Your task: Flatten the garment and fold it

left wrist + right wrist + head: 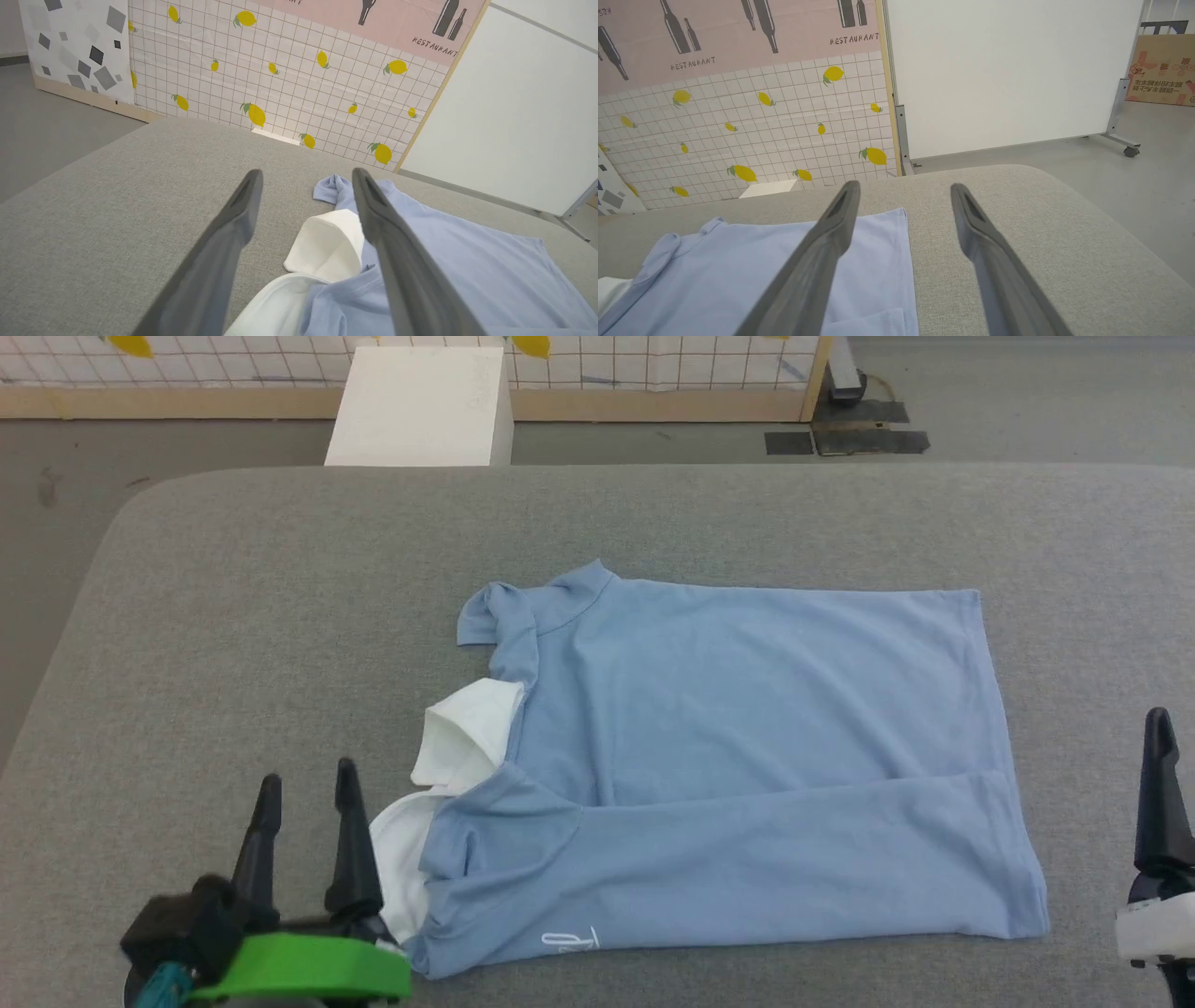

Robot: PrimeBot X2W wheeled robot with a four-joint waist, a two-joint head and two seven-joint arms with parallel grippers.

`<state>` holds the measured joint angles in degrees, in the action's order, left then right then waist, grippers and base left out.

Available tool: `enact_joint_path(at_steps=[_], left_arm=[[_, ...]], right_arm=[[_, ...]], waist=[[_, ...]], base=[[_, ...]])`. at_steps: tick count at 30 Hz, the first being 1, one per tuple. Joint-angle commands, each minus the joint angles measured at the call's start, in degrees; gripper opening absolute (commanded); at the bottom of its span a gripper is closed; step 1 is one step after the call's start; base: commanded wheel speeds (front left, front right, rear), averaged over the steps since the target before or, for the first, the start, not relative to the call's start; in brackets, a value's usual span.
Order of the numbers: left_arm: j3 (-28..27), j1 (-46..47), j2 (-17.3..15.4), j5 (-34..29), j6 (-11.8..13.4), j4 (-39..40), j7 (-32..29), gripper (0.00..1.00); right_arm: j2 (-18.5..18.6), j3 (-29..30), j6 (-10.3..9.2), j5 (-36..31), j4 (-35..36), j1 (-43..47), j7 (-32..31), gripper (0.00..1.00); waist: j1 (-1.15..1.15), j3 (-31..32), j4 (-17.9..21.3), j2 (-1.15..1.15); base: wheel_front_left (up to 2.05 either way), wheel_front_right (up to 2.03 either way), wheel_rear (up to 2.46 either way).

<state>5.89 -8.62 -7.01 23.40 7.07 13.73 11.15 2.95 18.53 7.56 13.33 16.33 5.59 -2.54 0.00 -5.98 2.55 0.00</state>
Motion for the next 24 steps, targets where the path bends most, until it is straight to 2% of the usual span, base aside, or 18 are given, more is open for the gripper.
enact_joint_path(at_steps=[1, 4, 8, 13, 20, 22, 24], left_arm=[[0.33, 3.12, -0.82, -0.96, -0.22, -0.24, -0.56, 1.00], [1.23, 8.67, -2.43, -2.10, -0.35, -0.51, -4.87, 1.00], [2.10, 19.58, -4.14, -0.31, -1.44, -1.75, -14.82, 1.00], [2.74, 34.24, -6.37, 2.74, -2.93, -7.68, -27.38, 1.00], [4.62, 48.66, -6.90, 5.10, -2.49, -18.24, -41.80, 1.00], [5.19, 54.16, -6.43, 5.78, -1.16, -23.25, -47.31, 1.00], [5.73, 55.78, -6.83, 5.48, -0.45, -25.49, -50.11, 1.00]], right_arm=[[-0.06, -0.27, -0.08, 0.16, -0.62, 0.19, 0.75, 1.00], [-0.06, -0.45, -0.08, 0.50, -1.11, -0.18, 1.51, 1.00], [-0.06, -0.84, -0.08, 1.23, -1.59, -1.76, 2.36, 1.00], [-0.07, -2.05, -0.08, 2.00, -2.60, -4.96, 3.71, 1.00], [-0.07, -3.38, -0.08, 2.50, -4.38, -8.94, 4.95, 1.00], [-0.07, -3.99, -0.08, 2.69, -5.57, -10.70, 5.43, 1.00], [-0.07, -4.36, -0.08, 2.76, -6.11, -11.44, 5.57, 1.00]], waist=[[0.00, -0.78, 0.32, 0.00], [0.00, -2.61, 0.62, 0.00], [0.00, -6.59, 1.33, 0.00], [0.00, -12.18, 2.89, 0.00], [0.00, -19.05, 4.94, 0.00], [0.00, -22.13, 6.03, 0.00], [0.00, -23.27, 6.66, 0.00]], base=[[0.00, 0.00, 0.00], [0.00, 0.00, 0.00], [0.00, 0.00, 0.00], [0.00, 0.00, 0.00], [0.00, 0.00, 0.00], [0.00, 0.00, 0.00], [0.00, 0.00, 0.00]])
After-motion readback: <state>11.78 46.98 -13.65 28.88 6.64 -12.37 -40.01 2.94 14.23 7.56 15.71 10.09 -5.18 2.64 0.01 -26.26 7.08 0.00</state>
